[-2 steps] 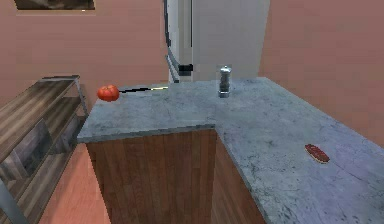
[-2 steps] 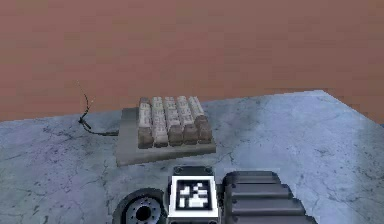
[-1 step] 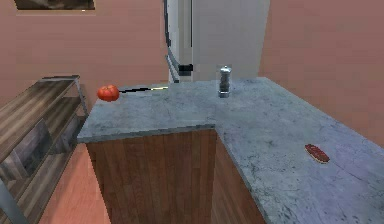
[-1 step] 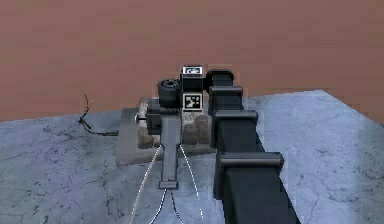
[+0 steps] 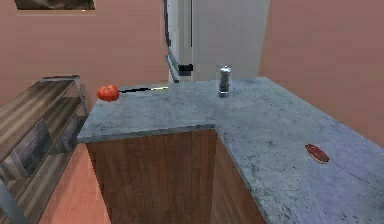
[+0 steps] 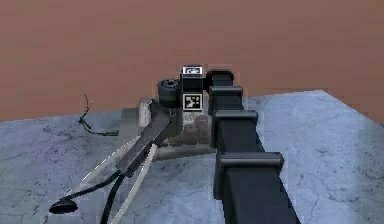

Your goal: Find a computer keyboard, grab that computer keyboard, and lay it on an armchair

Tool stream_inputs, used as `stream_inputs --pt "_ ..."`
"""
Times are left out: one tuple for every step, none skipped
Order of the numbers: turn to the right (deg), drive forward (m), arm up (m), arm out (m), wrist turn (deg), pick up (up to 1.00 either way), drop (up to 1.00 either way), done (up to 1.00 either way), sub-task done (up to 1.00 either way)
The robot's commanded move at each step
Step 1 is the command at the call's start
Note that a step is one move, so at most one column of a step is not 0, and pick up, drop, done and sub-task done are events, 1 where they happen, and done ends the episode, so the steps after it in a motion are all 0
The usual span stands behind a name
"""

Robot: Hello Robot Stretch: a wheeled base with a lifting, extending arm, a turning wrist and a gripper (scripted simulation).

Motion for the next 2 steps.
stream_inputs --pt "0.0 0.0 0.0 0.0 45.0 0.0 0.0 0.0 0.0" --pt "0.0 0.0 0.0 0.0 45.0 0.0 0.0 0.0 0.0"
